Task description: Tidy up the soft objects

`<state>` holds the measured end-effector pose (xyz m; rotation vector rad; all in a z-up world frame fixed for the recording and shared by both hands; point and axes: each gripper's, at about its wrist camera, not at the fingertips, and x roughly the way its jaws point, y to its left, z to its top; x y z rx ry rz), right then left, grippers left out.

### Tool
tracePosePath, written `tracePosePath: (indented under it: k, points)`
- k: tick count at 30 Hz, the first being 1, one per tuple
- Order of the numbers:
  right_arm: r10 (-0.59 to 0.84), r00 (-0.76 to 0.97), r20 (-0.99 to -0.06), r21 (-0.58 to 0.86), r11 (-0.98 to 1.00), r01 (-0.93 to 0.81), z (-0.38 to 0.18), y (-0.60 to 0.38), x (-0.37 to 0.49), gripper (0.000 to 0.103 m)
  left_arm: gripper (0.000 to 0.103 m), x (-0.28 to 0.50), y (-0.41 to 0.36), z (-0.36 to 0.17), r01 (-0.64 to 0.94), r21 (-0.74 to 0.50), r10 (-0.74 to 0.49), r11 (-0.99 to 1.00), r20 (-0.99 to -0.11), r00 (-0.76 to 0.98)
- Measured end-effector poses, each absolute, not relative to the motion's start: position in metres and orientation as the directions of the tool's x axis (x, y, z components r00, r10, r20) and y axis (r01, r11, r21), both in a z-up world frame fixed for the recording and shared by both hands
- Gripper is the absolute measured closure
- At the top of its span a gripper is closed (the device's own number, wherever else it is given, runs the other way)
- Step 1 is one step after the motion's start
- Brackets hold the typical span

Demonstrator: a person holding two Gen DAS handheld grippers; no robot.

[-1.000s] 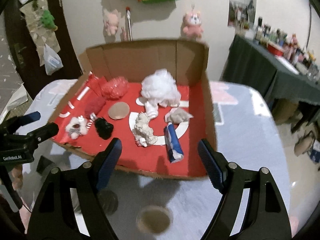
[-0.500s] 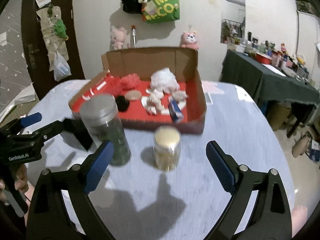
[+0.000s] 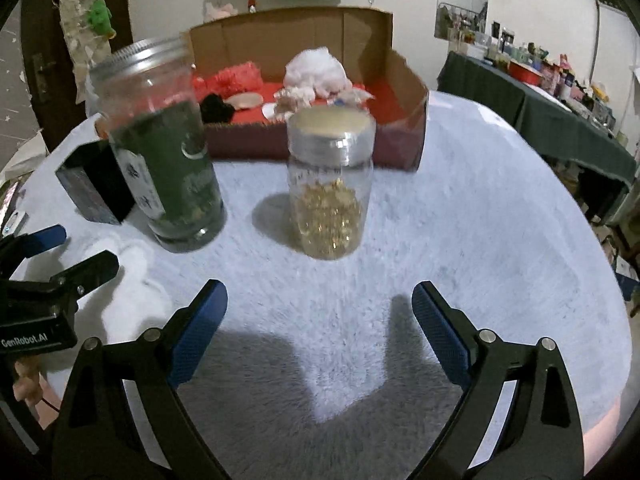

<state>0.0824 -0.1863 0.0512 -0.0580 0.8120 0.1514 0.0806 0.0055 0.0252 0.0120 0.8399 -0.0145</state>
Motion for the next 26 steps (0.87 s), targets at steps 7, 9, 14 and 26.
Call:
tracePosePath:
  k: [7, 9, 14, 26]
  points:
    - [0.091, 0.670, -0.737, -0.007, 0.990, -0.141, 0.0404, -0.1871, 0.0843, 0.008, 0.000, 0.0751, 0.0021, 0.0183, -0.005, 0.021, 0.019, 1.000, -0.749, 0.663]
    - [0.096, 0.670, -0.736, 0.005, 0.991, -0.137, 0.0402, -0.1887, 0.0847, 0.007, 0.000, 0.0745, 0.0028, 0.0182, -0.007, 0.014, 0.016, 1.000, -0.748, 0.663]
    - [0.092, 0.671, -0.736, -0.001, 0.991, -0.137, 0.0411, -0.1887, 0.0847, 0.006, 0.000, 0.0757, 0.0035, 0.0176, -0.011, 0.013, 0.017, 1.000, -0.747, 0.665]
    - [0.086, 0.670, -0.737, -0.009, 0.991, -0.136, 0.0410, -0.1879, 0.0845, 0.006, 0.000, 0.0772, 0.0048, 0.0186, -0.012, 0.006, 0.012, 1.000, -0.746, 0.665]
